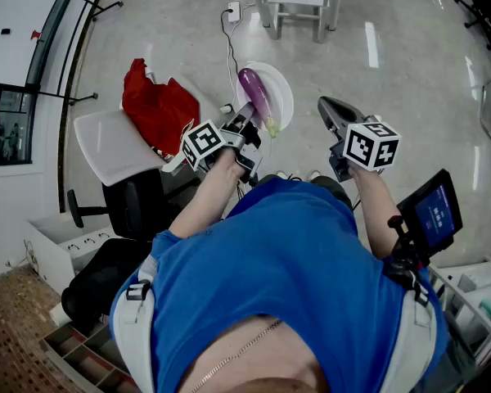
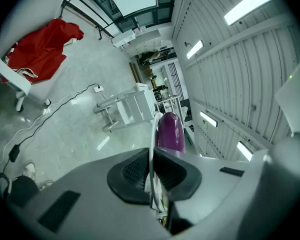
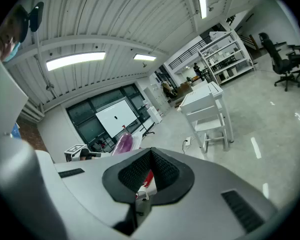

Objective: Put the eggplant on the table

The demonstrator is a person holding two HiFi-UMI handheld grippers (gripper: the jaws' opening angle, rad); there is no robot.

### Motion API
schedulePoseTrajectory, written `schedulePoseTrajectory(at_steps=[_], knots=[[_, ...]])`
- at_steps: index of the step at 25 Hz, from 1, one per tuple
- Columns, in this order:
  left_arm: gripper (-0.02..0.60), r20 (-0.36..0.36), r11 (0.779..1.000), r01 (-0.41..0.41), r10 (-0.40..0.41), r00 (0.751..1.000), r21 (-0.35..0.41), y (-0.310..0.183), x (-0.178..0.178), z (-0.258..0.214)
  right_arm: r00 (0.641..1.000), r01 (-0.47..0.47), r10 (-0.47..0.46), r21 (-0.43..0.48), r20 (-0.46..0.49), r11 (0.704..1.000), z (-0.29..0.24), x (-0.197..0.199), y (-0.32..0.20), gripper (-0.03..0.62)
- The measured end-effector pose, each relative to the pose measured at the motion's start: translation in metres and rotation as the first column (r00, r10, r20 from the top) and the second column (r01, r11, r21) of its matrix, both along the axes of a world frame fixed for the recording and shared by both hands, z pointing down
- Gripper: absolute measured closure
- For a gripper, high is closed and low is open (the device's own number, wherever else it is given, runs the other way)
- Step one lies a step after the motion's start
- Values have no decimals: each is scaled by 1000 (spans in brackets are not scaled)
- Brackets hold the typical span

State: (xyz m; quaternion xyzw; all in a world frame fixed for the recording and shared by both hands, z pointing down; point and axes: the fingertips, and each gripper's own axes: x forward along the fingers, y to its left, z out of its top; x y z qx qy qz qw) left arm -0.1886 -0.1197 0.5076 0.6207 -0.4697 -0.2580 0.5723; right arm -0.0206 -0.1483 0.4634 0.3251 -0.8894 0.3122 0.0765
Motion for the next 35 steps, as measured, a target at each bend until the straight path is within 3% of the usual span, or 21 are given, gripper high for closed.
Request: schedulePoseTrajectory(at_steps=[35], knots=[[557,-7,996,-81,81,997,-37,-15,14,-6,999,-52,52,-8,-8,999,-14,4,-9,592]])
